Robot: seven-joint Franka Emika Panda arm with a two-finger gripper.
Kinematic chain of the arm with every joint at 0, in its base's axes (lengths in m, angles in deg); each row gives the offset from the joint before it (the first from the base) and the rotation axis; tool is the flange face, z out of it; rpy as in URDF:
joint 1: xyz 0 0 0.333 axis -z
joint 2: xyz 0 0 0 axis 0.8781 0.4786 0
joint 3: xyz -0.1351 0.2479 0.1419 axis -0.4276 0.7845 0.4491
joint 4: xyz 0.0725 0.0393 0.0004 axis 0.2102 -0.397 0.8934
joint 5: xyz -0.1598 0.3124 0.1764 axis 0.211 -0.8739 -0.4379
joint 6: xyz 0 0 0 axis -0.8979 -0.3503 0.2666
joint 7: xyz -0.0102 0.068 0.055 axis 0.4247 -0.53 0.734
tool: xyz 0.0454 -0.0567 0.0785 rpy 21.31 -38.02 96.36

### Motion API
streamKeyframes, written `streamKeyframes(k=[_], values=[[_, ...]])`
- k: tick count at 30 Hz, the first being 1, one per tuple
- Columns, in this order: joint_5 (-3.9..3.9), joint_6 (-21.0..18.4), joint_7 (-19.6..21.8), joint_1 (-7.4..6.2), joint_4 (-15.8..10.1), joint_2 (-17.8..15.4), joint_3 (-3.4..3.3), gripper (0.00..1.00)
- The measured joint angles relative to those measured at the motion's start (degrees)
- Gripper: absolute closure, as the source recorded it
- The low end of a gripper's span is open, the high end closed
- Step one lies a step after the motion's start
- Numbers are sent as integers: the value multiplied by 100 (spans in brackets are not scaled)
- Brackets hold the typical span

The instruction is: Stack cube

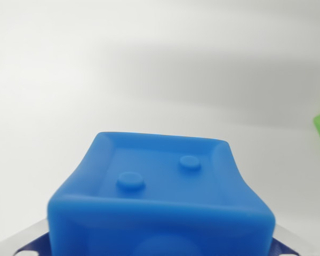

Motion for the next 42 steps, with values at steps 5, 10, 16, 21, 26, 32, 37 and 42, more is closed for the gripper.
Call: streamKeyframes(k=[5,10,16,21,26,32,37,42], values=[[0,-36,-263,94,25,-10,0,100],[0,-60,-498,175,46,-14,0,100],[0,-99,-796,279,84,-17,-1,100],[0,-142,-1058,373,120,-20,-1,100],[0,-175,-1292,453,152,-21,-1,100],[0,-229,-1598,559,206,-21,-2,100],[0,-270,-1824,639,249,-21,-2,100],[0,-307,-2080,726,290,-21,-2,100]])
